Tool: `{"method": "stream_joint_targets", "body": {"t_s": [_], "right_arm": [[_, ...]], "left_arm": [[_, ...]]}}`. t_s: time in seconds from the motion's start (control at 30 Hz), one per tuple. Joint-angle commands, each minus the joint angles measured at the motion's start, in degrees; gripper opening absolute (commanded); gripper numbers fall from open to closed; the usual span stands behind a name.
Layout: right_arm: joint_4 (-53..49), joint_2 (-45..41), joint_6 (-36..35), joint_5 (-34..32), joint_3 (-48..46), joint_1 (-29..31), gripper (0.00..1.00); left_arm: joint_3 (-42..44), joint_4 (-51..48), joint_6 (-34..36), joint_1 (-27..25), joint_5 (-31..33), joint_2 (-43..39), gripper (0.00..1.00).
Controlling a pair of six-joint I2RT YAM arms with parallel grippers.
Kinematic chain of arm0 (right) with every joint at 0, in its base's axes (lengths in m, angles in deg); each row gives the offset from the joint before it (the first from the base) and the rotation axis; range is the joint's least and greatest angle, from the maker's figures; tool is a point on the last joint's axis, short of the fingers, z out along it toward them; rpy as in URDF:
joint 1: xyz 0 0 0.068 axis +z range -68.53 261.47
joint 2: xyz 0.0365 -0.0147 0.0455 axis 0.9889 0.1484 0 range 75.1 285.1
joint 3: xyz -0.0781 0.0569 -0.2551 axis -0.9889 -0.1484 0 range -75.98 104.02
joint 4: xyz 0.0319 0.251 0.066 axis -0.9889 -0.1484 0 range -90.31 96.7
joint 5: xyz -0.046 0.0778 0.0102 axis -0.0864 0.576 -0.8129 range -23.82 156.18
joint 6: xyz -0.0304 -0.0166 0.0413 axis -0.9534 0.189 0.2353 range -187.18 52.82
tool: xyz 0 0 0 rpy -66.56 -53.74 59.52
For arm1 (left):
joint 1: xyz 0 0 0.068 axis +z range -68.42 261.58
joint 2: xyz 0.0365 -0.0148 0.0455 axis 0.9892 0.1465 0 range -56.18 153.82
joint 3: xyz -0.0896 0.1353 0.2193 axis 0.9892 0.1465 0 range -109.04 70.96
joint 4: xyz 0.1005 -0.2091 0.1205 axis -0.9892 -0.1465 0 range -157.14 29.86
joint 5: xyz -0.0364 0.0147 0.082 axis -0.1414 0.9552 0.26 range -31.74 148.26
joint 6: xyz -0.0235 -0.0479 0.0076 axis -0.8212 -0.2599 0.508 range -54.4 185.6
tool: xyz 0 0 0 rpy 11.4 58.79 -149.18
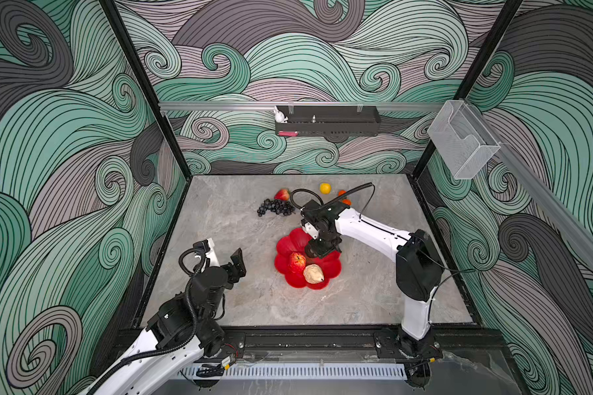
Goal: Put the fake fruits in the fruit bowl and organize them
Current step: 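Lower the plum into the bowl with the right gripper while the left gripper withdraws, then open the right gripper and draw it back while the left gripper reaches toward the lemon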
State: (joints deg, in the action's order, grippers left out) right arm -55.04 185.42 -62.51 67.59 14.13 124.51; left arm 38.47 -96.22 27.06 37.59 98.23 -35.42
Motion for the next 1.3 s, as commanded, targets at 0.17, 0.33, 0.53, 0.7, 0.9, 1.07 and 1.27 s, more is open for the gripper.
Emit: {"method": "stream_joint_targets", "body": {"t_s": [0.17, 0.33, 0.53, 0.7, 0.9, 1.07, 1.27], "right_arm": [[-2.67, 2.38, -0.62, 0.13, 2.34, 0.62, 0.11], [-3.08, 3.46, -0.46, -0.78, 3.17, 0.96, 0.12], [-3.85, 4.63, -0.45, -0.97, 4.11, 1.25, 0.14], [-4.01, 4.80, -0.54, -1.17, 4.63, 1.60, 0.20], [-4.08, 5.16, -0.62, -1.50, 5.42, 1.61, 0.22], [-4.01, 4.56, -0.54, -1.72, 5.70, 1.81, 0.24], [-4.15, 2.20, -0.45, -2.22, 5.35, 1.79, 0.26]], "left_arm": [[0.50, -1.79, -1.09, 0.31, 2.22, -0.63, 0.90], [0.59, -1.84, -1.18, 0.33, 2.39, -0.59, 0.90], [0.67, -1.71, -1.18, 0.37, 2.58, -0.54, 0.90], [0.85, -1.64, -1.27, 0.35, 2.66, -0.45, 0.90], [0.94, -1.55, -1.28, 0.39, 2.66, -0.45, 0.90], [1.03, -1.28, -1.27, 0.36, 2.53, -0.28, 0.90], [1.05, -0.17, -1.27, 0.39, 1.84, 1.06, 0.90]]}}
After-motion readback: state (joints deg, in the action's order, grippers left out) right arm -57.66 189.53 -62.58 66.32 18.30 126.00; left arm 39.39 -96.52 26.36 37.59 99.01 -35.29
